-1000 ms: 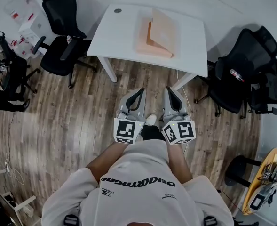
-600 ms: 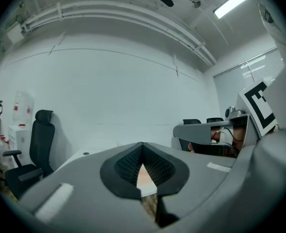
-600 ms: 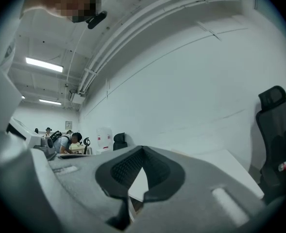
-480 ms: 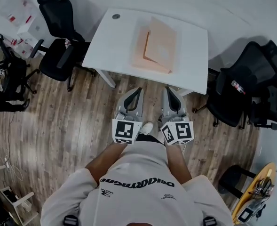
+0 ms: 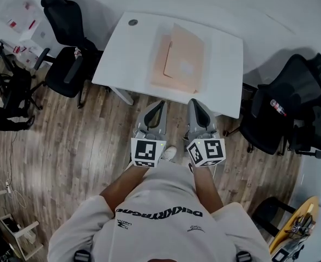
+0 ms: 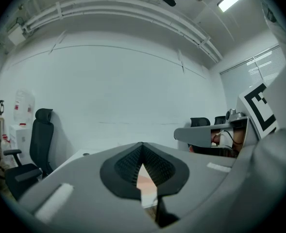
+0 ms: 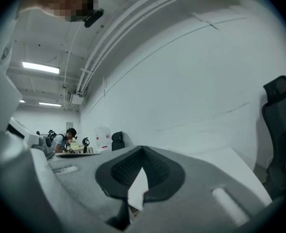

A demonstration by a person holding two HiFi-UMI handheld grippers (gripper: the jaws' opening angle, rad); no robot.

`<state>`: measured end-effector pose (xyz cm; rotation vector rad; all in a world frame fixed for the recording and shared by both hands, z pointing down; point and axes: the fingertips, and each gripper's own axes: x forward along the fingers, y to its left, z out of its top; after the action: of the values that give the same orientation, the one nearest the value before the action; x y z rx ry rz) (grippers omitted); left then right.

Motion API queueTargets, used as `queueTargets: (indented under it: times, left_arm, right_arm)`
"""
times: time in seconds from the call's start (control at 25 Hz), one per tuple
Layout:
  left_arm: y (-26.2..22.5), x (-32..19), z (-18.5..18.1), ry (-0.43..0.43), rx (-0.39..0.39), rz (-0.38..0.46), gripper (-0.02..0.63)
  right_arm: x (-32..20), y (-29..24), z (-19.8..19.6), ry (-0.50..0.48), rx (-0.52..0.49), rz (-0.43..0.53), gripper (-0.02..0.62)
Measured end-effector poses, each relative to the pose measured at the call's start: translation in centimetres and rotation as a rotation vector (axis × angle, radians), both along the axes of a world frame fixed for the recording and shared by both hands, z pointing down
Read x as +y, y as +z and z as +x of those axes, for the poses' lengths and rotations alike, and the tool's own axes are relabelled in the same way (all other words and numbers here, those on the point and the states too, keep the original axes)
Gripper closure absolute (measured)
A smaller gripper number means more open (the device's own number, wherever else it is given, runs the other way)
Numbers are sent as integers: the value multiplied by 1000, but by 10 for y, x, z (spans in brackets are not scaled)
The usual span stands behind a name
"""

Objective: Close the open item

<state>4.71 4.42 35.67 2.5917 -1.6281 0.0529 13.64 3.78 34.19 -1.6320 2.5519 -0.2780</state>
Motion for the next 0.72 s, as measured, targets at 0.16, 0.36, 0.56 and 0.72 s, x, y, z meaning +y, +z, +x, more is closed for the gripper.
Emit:
queueTargets:
  times: [0.16, 0.36, 0.56, 0.72]
  left_arm:
    - [6, -11, -9, -23, -1, -17, 601]
    - [12, -36, -23, -28, -13, -37, 601]
    - [10, -76, -38, -28, -12, -49, 601]
    - [13, -108, -46, -15, -18, -51, 601]
  right_arm:
    - [-13, 7, -3, -6, 1, -19, 595]
    - [-37, 13, -14, -5, 11, -30, 595]
    - [-74, 12, -24, -1, 17, -39, 595]
    - [-104, 16, -32, 13, 23, -46, 595]
